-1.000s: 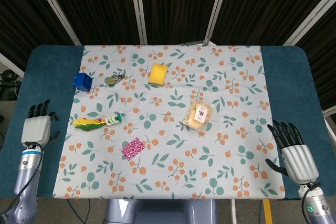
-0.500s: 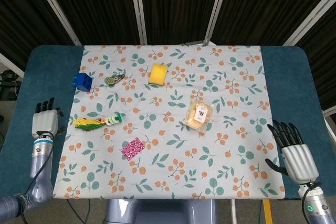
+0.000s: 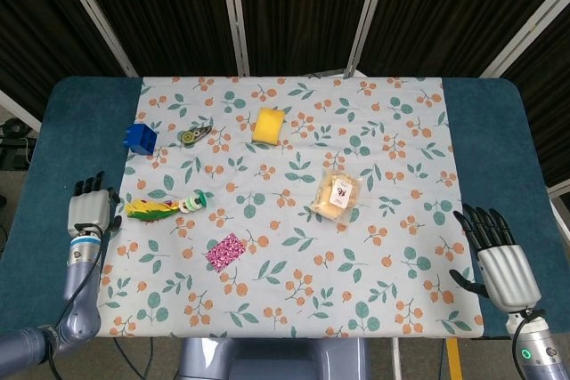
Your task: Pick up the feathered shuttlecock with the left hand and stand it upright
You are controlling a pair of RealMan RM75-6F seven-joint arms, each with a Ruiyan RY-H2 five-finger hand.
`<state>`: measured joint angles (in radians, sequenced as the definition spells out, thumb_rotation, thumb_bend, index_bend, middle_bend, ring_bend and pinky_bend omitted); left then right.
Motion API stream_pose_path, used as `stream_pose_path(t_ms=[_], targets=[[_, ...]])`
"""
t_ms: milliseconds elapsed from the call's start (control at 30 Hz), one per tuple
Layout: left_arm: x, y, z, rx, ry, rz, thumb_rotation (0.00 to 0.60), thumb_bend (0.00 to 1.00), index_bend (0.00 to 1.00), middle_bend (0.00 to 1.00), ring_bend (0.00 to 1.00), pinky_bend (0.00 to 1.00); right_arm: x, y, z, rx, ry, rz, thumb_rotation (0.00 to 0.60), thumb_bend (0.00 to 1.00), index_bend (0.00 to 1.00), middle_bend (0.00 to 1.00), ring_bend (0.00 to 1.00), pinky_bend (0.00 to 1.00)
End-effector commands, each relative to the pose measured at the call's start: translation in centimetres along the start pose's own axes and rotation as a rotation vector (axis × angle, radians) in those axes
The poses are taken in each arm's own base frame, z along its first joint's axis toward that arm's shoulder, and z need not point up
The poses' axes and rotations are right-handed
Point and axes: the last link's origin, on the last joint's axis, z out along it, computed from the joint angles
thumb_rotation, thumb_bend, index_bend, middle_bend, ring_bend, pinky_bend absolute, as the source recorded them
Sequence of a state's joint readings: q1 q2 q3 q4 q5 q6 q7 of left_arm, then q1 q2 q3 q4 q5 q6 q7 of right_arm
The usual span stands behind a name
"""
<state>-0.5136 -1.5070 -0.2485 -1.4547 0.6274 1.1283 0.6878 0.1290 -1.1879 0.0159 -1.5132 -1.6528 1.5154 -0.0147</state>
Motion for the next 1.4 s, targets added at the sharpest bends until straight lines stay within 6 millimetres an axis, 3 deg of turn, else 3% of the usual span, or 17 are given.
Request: stream_pose_path(t_ms=[33,533,900,1400], targets=[[-0.3,0.3,0.2,0.004,-0.010,-0.018,0.600,0.41,0.42,0.00,0.00,0.00,0.0,0.0,0.0,-0.001,0.000,0.001,0.600,0.09,0.00,0.00,0.00,0.00],[-1.2,2.3,0.1,-0.026,-0.039,-0.072,0.600,0.49,0.44,0.00,0.00,0.00,0.0,0.1,0.0,-0.002,-0.001,0.006,0.600,0.09,0.00,0.00,0.00,0.00],[-1.1,2.2,0.0,-0.019,-0.052,-0.114,0.600,0.50,0.45,0.00,0.00,0.00,0.0,0.0,0.0,-0.002,-0.001,0.004,0.600,0.09,0.00,0.00,0.00,0.00],[-1.5,2.2,-0.1,-0.014,-0.055,-0.112,0.600,0.50,0.56,0.00,0.00,0.00,0.0,0.0,0.0,-0.002,0.000,0.005,0.600,0.09,0.00,0.00,0.00,0.00]])
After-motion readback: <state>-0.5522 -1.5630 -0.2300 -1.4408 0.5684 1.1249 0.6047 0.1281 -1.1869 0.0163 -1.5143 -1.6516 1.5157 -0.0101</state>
